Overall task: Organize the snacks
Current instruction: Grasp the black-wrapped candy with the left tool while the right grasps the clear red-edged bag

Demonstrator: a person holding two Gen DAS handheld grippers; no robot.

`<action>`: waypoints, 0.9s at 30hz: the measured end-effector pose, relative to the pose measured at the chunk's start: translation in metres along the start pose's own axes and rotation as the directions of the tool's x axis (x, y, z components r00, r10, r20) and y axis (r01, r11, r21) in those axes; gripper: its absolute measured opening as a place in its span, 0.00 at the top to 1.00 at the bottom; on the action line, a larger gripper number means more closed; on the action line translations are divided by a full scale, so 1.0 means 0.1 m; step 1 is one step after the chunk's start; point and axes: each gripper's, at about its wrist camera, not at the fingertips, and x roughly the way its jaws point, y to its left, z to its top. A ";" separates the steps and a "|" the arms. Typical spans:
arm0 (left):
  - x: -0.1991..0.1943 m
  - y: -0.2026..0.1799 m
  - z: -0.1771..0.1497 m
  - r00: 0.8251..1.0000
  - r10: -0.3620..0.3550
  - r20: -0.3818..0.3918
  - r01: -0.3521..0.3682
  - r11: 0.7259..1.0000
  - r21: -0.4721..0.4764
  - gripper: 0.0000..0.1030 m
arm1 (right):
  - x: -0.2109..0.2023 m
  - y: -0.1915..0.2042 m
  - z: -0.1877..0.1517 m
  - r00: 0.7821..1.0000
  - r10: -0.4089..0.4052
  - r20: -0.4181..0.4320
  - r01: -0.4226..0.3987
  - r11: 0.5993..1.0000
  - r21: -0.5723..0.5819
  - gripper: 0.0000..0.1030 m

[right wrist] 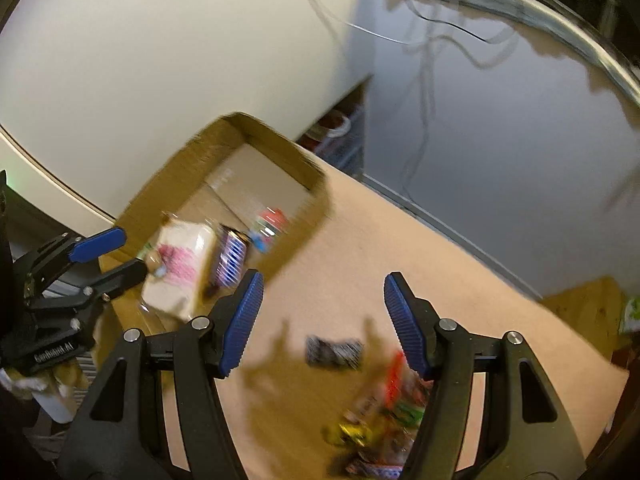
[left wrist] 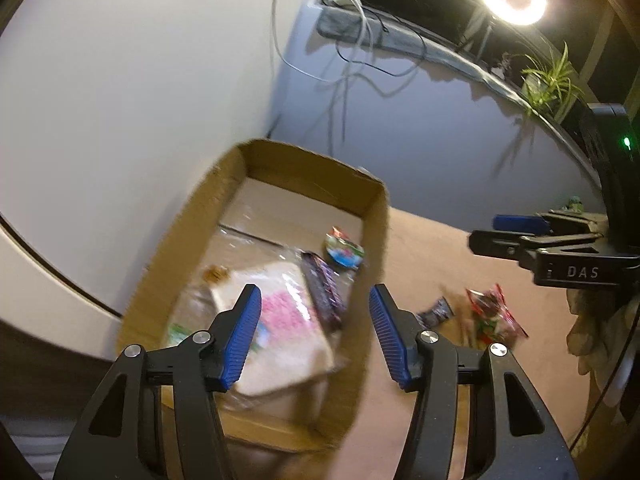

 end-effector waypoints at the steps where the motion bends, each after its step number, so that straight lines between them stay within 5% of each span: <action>1: 0.02 -0.04 -0.02 1.000 -0.008 -0.014 0.008 1.000 -0.003 0.46 | -0.04 -0.09 -0.08 1.000 -0.005 -0.004 0.005 1.000 0.020 0.36; 14: 0.24 -0.67 -0.28 0.988 -0.107 -0.113 0.116 0.990 0.074 0.46 | -0.19 -0.87 -1.07 0.990 -0.098 -0.099 0.115 0.977 0.181 0.36; 27: 0.61 -1.09 -0.30 0.977 -0.109 -0.184 0.143 0.972 0.184 0.46 | -0.03 -0.86 -1.46 0.990 -0.037 -0.136 0.071 0.964 0.256 0.36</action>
